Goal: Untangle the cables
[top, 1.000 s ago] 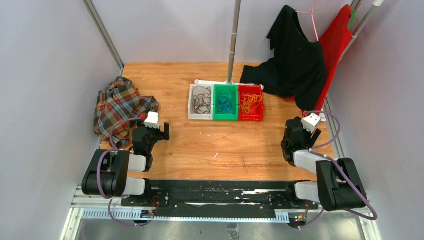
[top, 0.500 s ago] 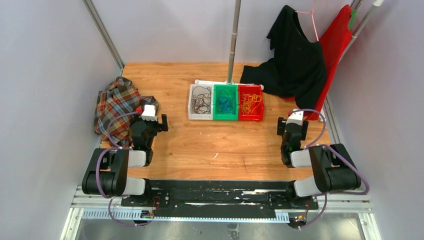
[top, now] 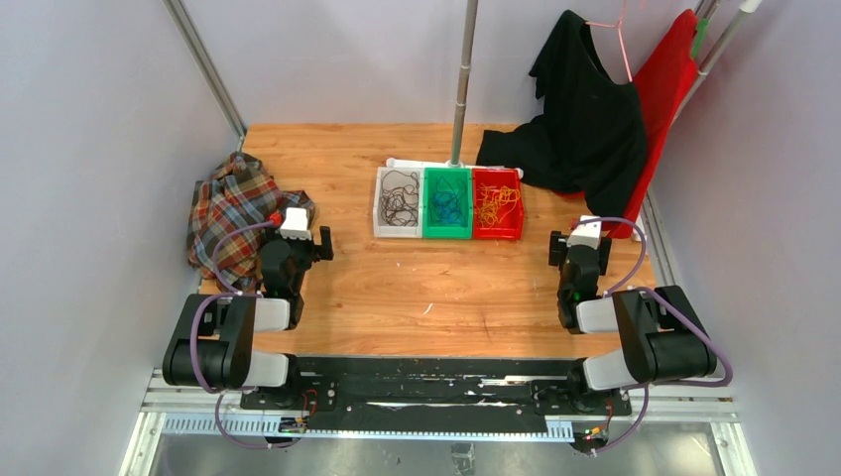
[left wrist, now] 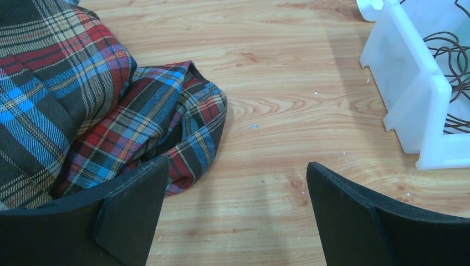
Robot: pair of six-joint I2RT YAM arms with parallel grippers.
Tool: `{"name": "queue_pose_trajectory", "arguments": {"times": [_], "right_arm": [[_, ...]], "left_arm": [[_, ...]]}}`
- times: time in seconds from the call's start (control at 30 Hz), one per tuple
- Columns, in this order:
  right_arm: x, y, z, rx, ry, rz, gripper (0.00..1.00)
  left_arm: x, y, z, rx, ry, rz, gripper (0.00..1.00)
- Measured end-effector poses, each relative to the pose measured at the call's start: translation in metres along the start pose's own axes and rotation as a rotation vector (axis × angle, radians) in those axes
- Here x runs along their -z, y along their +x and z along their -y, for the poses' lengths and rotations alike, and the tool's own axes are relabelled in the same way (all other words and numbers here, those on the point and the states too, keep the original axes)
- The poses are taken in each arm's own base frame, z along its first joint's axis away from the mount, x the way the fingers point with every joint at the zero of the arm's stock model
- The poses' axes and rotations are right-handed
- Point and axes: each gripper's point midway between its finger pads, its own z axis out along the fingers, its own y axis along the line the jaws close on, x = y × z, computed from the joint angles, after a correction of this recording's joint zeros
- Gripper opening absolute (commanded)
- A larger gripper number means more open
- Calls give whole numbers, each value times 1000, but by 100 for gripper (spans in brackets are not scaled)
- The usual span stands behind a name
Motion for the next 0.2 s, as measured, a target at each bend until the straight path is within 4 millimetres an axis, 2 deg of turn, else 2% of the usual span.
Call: {"name": "queue_pose_trajectory", "arguments": {"times": [0.2], "right_arm": [[0,-1,0,1,0,2,77]], "left_arm": [[0,0,0,0,0,0,98]]}}
